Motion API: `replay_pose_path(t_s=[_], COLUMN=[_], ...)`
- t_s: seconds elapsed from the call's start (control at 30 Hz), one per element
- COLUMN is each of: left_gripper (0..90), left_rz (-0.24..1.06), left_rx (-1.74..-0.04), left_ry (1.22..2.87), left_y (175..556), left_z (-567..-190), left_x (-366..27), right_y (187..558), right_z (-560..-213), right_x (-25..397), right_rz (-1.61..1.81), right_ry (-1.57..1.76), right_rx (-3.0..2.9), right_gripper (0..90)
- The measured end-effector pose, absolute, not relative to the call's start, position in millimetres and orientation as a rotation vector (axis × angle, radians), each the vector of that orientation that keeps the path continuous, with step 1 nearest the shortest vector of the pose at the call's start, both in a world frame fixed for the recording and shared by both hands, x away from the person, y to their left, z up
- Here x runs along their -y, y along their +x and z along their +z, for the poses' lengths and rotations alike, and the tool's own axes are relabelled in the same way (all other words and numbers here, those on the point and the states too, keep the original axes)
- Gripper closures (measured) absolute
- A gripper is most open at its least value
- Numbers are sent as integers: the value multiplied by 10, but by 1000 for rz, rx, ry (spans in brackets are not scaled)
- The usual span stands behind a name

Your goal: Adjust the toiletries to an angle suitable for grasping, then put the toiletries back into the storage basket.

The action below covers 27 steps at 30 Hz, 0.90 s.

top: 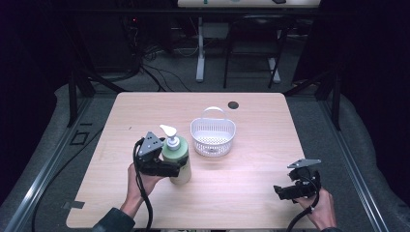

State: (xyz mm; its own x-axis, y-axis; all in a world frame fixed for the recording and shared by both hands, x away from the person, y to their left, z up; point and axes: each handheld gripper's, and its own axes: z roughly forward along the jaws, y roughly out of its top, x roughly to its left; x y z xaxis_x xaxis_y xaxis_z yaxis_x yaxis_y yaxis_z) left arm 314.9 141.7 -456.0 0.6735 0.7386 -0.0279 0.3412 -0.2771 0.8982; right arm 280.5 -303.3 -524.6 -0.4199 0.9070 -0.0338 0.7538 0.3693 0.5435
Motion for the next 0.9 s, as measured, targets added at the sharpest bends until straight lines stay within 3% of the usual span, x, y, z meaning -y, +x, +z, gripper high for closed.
replay_pose_path(t_s=[0.9], left_gripper=[0], left_rz=[495], left_rx=[-787], left_ry=[1747], left_y=[3184], left_z=[-4362], left_x=[-1377], right_y=[2797], right_z=[-5242], right_x=[3019], right_rz=[680], right_ry=[1443], right_rx=[-2304], right_gripper=[0])
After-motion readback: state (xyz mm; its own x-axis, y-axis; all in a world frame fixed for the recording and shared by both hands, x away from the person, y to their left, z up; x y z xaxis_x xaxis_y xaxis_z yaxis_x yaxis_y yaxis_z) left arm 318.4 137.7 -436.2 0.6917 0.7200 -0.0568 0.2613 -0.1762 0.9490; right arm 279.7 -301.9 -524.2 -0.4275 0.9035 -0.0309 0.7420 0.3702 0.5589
